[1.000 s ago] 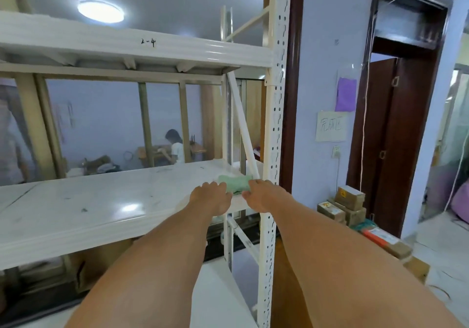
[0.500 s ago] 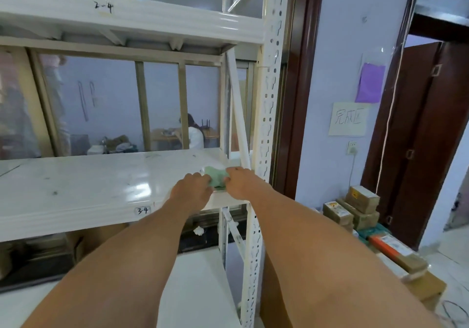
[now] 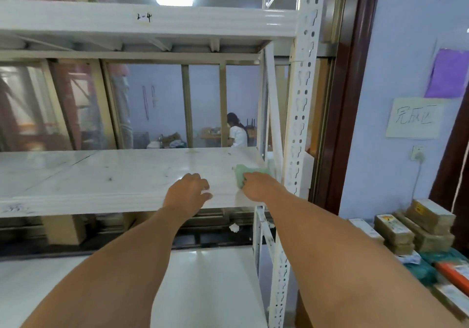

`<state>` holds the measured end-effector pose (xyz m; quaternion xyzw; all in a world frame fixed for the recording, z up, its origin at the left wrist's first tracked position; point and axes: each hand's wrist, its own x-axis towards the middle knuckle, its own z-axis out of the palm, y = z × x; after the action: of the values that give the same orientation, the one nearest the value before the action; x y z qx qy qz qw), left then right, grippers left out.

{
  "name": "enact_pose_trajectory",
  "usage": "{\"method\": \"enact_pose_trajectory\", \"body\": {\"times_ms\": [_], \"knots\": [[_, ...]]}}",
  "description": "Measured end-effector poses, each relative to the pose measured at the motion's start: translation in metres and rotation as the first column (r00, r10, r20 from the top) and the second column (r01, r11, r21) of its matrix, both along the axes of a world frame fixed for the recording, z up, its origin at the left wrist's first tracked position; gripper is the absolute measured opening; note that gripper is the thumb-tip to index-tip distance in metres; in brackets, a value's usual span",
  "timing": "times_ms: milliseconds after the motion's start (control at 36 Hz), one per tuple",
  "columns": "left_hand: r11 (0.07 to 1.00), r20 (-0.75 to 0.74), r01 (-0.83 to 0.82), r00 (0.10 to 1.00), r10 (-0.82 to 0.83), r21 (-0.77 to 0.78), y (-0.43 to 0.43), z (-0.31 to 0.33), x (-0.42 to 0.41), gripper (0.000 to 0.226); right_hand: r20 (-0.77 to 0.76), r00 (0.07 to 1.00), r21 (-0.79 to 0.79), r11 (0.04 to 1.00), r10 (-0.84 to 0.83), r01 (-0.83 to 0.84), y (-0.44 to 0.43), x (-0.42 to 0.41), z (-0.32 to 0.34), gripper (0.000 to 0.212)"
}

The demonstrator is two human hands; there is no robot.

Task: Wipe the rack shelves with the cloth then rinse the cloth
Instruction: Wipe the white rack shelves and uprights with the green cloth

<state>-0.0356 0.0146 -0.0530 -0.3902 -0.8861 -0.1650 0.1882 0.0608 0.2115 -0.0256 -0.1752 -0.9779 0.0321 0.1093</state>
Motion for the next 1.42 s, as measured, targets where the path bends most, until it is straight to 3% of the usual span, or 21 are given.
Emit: {"method": "enact_pose_trajectory", "body": {"times_ms": [83,250,389,667,1056,1417], "knots": [[0.999,-0.048,-0.045,0.998,0.046,0.015,-0.015,-0.003,0.002,0.026,-0.001,1.000,-0.023,1.000,-0.009,0.009,-0.001,-0.006,-0.001,0.038],[0.972,-0.192,-0.231,0.956,0.221,-0.034,-0.042,-0.006,0.007,0.022,0.048,0.998,-0.205,0.977,-0.042,0.051,-0.001,-0.016,-0.004,0.058],[0.944,-0.175,-0.330,0.930,0.322,-0.016,-0.065,-0.011,0.002,0.016,0.123,0.991,-0.206,0.975,-0.059,0.084,0.006,-0.024,-0.008,0.066],[0.926,-0.186,-0.366,0.907,0.378,0.097,-0.115,-0.015,-0.024,0.015,0.166,0.977,-0.212,0.963,-0.132,0.166,-0.025,-0.039,-0.008,0.062],[0.912,-0.128,-0.392,0.905,0.406,0.123,-0.237,-0.024,-0.082,0.022,0.150,0.986,-0.168,0.981,-0.067,0.093,-0.175,-0.099,-0.009,0.062],[0.939,-0.073,-0.314,0.942,0.326,0.142,-0.332,-0.028,-0.125,0.032,0.090,0.995,-0.170,0.984,-0.039,0.054,-0.296,-0.169,-0.018,0.063]]}}
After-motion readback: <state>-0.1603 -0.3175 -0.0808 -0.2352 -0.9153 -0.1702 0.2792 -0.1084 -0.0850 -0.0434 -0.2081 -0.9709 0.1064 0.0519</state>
